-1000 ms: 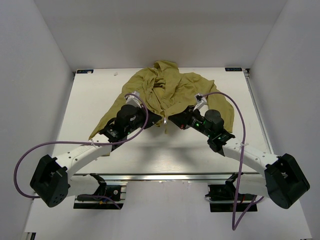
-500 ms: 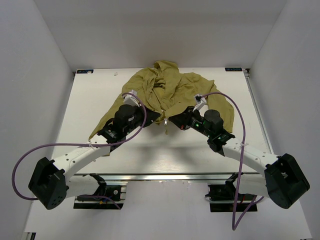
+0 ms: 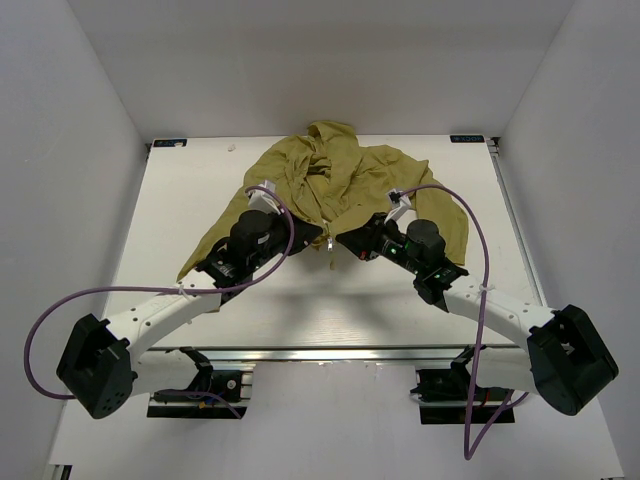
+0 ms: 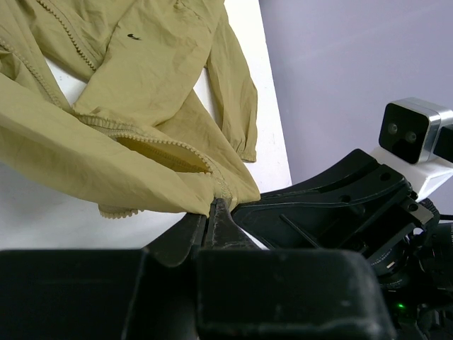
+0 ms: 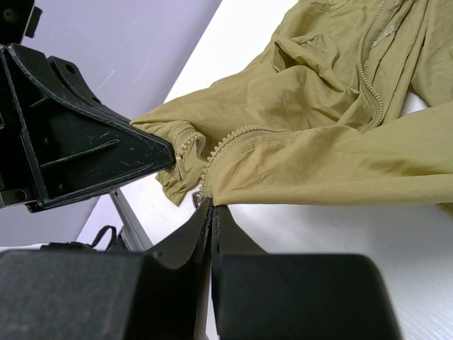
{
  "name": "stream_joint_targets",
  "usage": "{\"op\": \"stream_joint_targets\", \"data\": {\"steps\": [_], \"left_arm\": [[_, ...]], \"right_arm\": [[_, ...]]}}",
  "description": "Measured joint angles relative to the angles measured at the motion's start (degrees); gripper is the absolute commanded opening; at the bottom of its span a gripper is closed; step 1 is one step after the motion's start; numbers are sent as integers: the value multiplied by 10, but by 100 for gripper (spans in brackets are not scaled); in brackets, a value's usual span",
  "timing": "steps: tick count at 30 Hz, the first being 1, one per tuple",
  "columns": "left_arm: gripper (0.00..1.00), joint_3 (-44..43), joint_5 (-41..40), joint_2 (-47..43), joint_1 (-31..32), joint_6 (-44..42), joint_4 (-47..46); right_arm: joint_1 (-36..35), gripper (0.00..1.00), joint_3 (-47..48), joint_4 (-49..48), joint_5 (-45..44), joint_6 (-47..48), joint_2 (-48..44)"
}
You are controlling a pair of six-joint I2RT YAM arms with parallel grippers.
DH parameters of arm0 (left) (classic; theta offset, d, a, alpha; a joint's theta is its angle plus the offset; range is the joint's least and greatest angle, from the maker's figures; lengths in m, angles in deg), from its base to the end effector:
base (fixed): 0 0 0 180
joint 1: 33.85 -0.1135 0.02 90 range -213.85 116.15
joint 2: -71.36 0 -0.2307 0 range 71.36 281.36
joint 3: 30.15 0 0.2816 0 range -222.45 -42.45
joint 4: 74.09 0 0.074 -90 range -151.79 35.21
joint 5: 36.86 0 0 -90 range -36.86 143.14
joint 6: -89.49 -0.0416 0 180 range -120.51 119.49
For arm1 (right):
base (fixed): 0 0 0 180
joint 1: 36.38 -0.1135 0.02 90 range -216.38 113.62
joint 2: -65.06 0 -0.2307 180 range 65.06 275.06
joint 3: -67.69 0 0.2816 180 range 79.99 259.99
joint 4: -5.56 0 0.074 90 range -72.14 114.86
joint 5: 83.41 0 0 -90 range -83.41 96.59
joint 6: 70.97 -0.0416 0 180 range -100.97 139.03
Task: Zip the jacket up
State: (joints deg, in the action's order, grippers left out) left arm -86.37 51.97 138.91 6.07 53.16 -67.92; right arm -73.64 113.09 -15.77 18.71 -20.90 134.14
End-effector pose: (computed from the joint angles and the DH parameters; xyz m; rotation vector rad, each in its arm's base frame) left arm 0.2446 -0.2036 0.2366 -0.2581 2.0134 -1.0707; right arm 0.2415 0.1947 0.2112 -0.1369 1.7458 1.1876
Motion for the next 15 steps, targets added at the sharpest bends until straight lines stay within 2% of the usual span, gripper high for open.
{"op": "stream_joint_targets", "data": {"steps": [15], "left_arm": [[0, 0, -3, 5, 8, 0, -1]], "right_arm": [[0, 0, 0, -13, 0, -3, 0]]}}
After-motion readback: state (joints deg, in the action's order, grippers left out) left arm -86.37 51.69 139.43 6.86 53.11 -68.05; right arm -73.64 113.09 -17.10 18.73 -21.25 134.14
